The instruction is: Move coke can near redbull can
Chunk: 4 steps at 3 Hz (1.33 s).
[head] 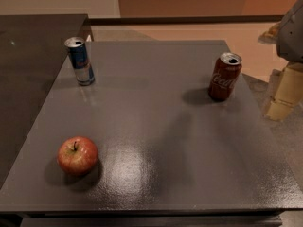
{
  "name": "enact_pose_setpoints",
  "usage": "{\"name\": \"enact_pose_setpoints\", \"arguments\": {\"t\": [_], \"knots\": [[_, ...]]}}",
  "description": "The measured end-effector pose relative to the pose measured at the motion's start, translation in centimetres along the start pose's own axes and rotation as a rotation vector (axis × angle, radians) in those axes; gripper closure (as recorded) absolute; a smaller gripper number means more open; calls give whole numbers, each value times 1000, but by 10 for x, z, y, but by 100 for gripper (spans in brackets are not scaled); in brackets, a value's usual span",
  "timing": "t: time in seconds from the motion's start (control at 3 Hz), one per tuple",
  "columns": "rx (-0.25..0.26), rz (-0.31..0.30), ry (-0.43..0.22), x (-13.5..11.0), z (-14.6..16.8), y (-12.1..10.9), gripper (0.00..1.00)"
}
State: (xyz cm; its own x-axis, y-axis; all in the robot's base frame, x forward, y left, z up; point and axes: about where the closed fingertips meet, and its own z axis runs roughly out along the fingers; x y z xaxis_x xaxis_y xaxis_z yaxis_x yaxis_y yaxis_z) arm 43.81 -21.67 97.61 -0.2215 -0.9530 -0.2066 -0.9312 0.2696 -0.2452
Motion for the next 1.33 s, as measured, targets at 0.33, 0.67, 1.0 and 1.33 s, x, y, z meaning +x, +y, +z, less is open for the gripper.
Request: {"name": "enact_pose_setpoints", "arguments": {"t": [0.33, 0.67, 1.0, 1.33], "knots": [[1, 3, -8, -1, -1, -2, 0], [0, 21, -47, -6, 11, -18, 0], [15, 61, -91, -6, 26, -42, 0], [39, 101, -132, -4, 40, -68, 0]]}}
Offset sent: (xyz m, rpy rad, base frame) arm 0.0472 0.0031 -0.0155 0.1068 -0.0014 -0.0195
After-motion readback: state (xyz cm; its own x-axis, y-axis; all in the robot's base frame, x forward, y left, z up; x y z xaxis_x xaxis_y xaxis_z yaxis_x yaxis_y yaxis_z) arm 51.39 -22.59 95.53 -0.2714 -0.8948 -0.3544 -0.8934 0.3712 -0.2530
